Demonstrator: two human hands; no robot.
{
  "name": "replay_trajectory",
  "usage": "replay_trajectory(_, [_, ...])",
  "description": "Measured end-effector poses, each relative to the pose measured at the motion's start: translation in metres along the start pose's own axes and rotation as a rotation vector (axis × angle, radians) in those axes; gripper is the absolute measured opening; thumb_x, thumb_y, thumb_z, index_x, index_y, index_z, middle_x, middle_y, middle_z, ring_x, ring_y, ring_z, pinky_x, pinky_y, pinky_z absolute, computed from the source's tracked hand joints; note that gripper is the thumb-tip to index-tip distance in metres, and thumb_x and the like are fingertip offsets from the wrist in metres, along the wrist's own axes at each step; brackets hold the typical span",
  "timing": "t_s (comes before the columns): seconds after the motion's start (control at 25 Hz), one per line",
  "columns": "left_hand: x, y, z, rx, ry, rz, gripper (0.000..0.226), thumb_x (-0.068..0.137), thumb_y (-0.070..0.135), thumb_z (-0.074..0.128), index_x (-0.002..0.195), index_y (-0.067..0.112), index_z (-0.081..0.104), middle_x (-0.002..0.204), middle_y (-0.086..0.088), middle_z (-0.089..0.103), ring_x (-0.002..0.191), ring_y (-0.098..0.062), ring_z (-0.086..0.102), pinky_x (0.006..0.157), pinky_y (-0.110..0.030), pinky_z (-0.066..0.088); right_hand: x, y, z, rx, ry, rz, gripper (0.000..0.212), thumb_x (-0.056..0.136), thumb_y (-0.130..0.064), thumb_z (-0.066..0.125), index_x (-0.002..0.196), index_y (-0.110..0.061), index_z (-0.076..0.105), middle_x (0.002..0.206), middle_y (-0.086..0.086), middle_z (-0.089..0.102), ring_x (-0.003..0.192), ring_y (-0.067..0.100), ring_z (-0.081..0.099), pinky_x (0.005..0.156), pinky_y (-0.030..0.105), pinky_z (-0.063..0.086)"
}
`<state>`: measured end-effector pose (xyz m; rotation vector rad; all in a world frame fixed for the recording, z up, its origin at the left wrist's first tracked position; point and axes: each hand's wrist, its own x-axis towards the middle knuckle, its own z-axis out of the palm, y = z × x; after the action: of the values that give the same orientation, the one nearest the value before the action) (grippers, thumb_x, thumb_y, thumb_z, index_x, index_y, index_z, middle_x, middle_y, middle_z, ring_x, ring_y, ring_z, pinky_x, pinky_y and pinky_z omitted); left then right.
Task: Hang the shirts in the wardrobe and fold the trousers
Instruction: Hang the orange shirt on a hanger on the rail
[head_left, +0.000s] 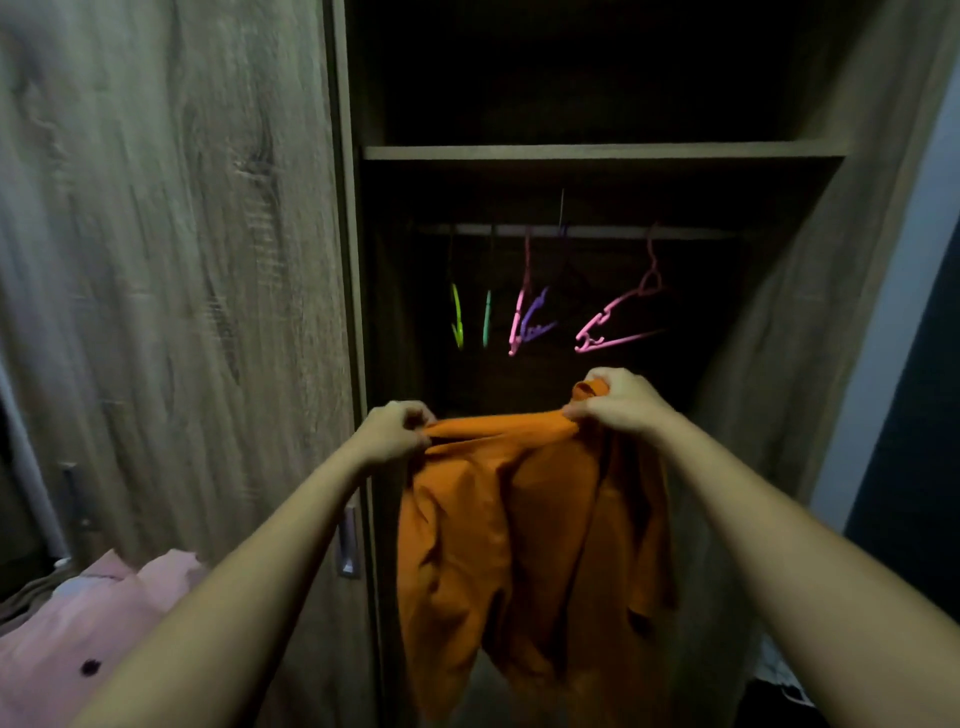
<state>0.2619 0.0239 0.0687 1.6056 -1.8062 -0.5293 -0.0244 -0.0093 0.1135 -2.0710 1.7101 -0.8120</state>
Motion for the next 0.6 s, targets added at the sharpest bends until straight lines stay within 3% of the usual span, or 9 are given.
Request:
replay_trajectory(0.08, [0.005, 0.010, 0.000, 0.143, 0.037, -0.143, 0.008, 0.085, 0.007, 0.058, 0.084, 0.014, 0.060, 0.088, -0.007, 0.063, 0.080, -0.018, 0.062, 0.069, -0.027, 0.054, -0.004, 0.003, 0.000, 0.038, -0.042, 0.031, 0.017, 0.072, -0.026, 0.067, 0.067, -0.025, 0.050, 0.087, 0.003, 0.059, 0.088, 0.022, 0.056, 0.079, 0.033, 0.044])
replay_trajectory(0.16, [0.007, 0.018, 0.005, 0.090, 0.176, -0.250, 0.009, 0.087, 0.011, 0.056, 0.080, 0.016, 0.059, 0.086, -0.009, 0.063, 0.077, -0.020, 0.062, 0.069, -0.031, 0.054, -0.010, 0.011, -0.005, 0.092, 0.001, 0.050, 0.006, 0.073, -0.019, 0.055, 0.069, -0.022, 0.051, 0.084, 0.002, 0.059, 0.085, 0.024, 0.055, 0.076, 0.033, 0.042])
replay_trajectory(0.2, [0.006, 0.025, 0.010, 0.006, 0.187, -0.302, 0.009, 0.087, 0.011, 0.054, 0.080, 0.015, 0.058, 0.085, -0.010, 0.063, 0.075, -0.023, 0.061, 0.067, -0.032, 0.053, -0.011, 0.016, -0.009, 0.113, 0.061, 0.064, 0.004, 0.072, -0.017, 0.049, 0.071, -0.020, 0.052, 0.083, 0.002, 0.059, 0.085, 0.025, 0.055, 0.077, 0.034, 0.043])
replay_trajectory(0.28, [0.001, 0.047, 0.024, -0.283, 0.042, -0.429, 0.012, 0.088, 0.005, 0.050, 0.080, 0.011, 0.056, 0.073, -0.012, 0.060, 0.066, -0.025, 0.059, 0.058, -0.031, 0.050, -0.018, 0.026, -0.021, 0.136, 0.145, 0.062, 0.011, 0.071, -0.009, 0.044, 0.070, -0.018, 0.051, 0.078, 0.002, 0.056, 0.081, 0.026, 0.054, 0.071, 0.032, 0.042])
replay_trajectory(0.4, [0.001, 0.081, 0.020, -0.685, -0.063, -0.474, 0.028, 0.086, -0.007, 0.047, 0.067, 0.014, 0.044, 0.060, -0.009, 0.049, 0.048, -0.015, 0.050, 0.039, -0.020, 0.045, -0.020, 0.041, -0.035, 0.135, 0.174, -0.075, 0.031, 0.072, 0.007, 0.044, 0.059, -0.021, 0.049, 0.080, 0.001, 0.050, 0.076, 0.021, 0.049, 0.060, 0.026, 0.036])
replay_trajectory(0.52, [0.006, 0.100, -0.003, -0.792, 0.035, -0.416, 0.037, 0.083, -0.011, 0.047, 0.071, 0.023, 0.046, 0.078, -0.007, 0.047, 0.062, -0.013, 0.046, 0.034, -0.012, 0.039, -0.023, 0.056, -0.055, 0.218, 0.091, -0.195, 0.053, 0.069, 0.020, 0.040, 0.043, -0.023, 0.057, 0.092, -0.003, 0.055, 0.094, 0.017, 0.053, 0.079, 0.025, 0.040])
replay_trajectory(0.6, [0.006, 0.100, -0.008, -0.648, 0.134, -0.348, 0.036, 0.081, -0.009, 0.046, 0.068, 0.023, 0.052, 0.080, -0.007, 0.050, 0.066, -0.017, 0.050, 0.042, -0.020, 0.045, -0.023, 0.059, -0.067, 0.118, -0.031, -0.227, 0.057, 0.071, 0.020, 0.044, 0.043, -0.025, 0.064, 0.095, -0.007, 0.060, 0.100, 0.016, 0.055, 0.092, 0.031, 0.044])
